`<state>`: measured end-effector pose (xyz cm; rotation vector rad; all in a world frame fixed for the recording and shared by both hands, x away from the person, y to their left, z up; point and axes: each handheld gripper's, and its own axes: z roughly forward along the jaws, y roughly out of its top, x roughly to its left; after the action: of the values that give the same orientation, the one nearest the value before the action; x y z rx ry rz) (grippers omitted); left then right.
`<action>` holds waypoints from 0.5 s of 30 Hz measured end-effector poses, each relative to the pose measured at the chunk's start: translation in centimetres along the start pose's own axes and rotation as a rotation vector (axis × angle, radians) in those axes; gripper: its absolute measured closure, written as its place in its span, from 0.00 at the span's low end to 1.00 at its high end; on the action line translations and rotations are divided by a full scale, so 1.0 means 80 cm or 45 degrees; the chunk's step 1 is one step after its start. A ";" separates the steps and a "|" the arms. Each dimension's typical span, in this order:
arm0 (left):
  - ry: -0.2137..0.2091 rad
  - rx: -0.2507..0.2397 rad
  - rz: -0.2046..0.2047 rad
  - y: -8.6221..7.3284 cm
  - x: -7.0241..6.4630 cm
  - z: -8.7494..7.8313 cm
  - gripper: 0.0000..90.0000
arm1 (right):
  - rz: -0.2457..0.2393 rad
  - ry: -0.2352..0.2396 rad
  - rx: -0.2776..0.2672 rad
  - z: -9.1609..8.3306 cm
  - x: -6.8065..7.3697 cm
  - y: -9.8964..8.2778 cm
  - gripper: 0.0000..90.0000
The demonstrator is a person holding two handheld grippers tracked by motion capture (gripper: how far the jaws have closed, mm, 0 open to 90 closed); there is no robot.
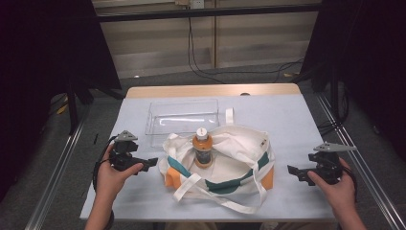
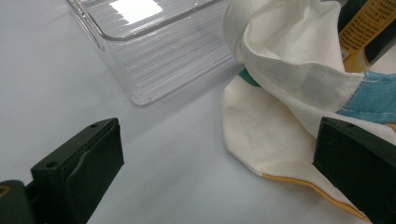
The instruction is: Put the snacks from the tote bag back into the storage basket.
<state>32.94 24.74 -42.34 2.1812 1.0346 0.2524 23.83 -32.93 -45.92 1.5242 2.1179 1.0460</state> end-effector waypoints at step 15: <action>0.015 0.209 0.044 0.017 -0.003 0.001 0.05 | -0.028 0.007 0.034 0.002 0.006 -0.002 0.01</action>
<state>33.62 23.91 -41.51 2.3486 1.0573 0.2027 23.60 -32.45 -46.06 1.5085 2.1552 1.0196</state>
